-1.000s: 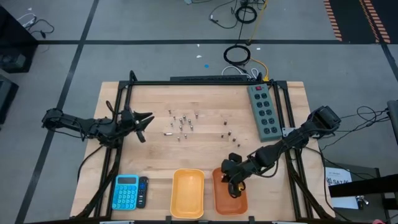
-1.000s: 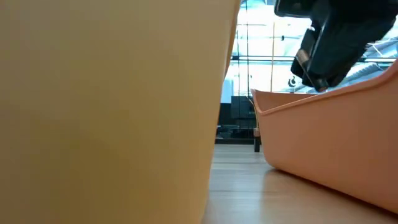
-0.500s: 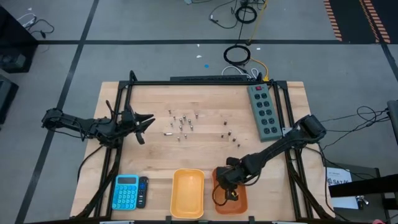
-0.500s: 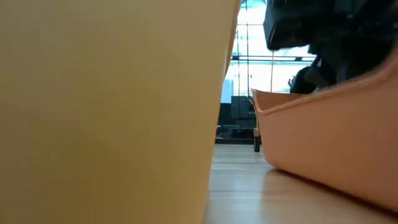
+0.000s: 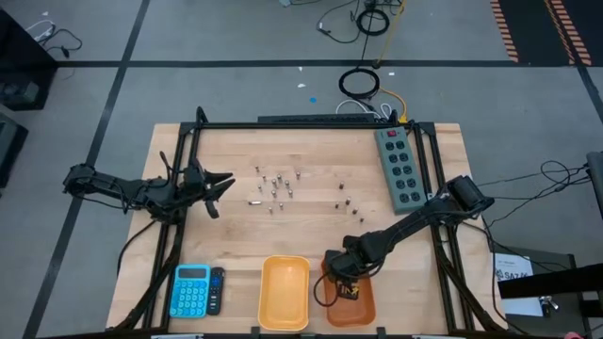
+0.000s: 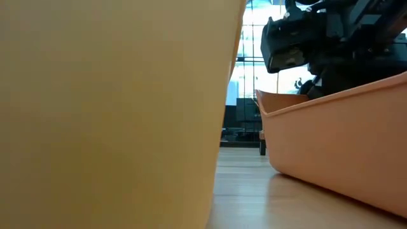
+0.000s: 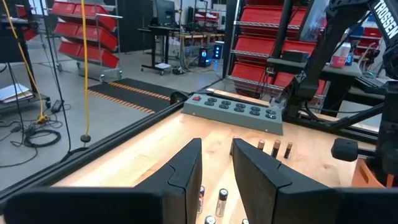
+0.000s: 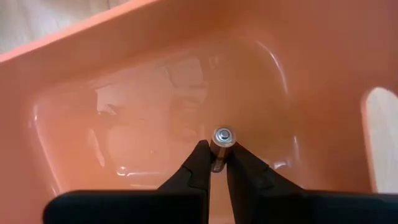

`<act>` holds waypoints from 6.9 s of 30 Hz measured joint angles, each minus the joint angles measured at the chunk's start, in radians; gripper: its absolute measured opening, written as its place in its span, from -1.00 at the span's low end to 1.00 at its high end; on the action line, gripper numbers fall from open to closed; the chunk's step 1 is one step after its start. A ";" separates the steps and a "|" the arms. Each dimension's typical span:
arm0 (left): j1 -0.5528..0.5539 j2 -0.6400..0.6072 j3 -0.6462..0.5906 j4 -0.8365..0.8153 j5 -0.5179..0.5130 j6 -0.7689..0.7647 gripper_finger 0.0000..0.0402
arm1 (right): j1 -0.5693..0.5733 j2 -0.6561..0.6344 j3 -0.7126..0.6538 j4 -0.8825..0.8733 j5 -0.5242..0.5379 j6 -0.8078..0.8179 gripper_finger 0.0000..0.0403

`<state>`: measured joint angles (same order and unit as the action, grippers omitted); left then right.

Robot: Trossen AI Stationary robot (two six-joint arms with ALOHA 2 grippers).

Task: Sort batteries
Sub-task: Put the black battery into the orange bin

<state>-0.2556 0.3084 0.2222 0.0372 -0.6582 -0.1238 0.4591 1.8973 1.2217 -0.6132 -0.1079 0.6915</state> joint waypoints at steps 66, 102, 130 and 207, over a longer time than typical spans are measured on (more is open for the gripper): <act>0.000 0.000 0.000 -0.002 0.081 0.031 -0.50 | 0.013 -0.223 0.138 -0.204 0.595 -0.214 -0.59; -0.033 0.217 0.261 -0.244 0.232 -0.131 -0.50 | 0.157 -0.552 0.075 -0.536 0.845 0.076 -0.59; -0.075 0.297 0.265 -0.089 0.211 -0.158 -0.50 | 0.031 -0.709 -0.186 -0.555 0.622 0.204 -0.51; -0.081 0.451 0.303 -0.101 0.191 -0.079 -0.50 | -0.152 -0.791 -0.655 0.092 0.579 0.015 -0.31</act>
<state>-0.3363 0.7589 0.5255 -0.0637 -0.4671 -0.2025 0.3069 1.1066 0.5664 -0.5209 0.4713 0.7066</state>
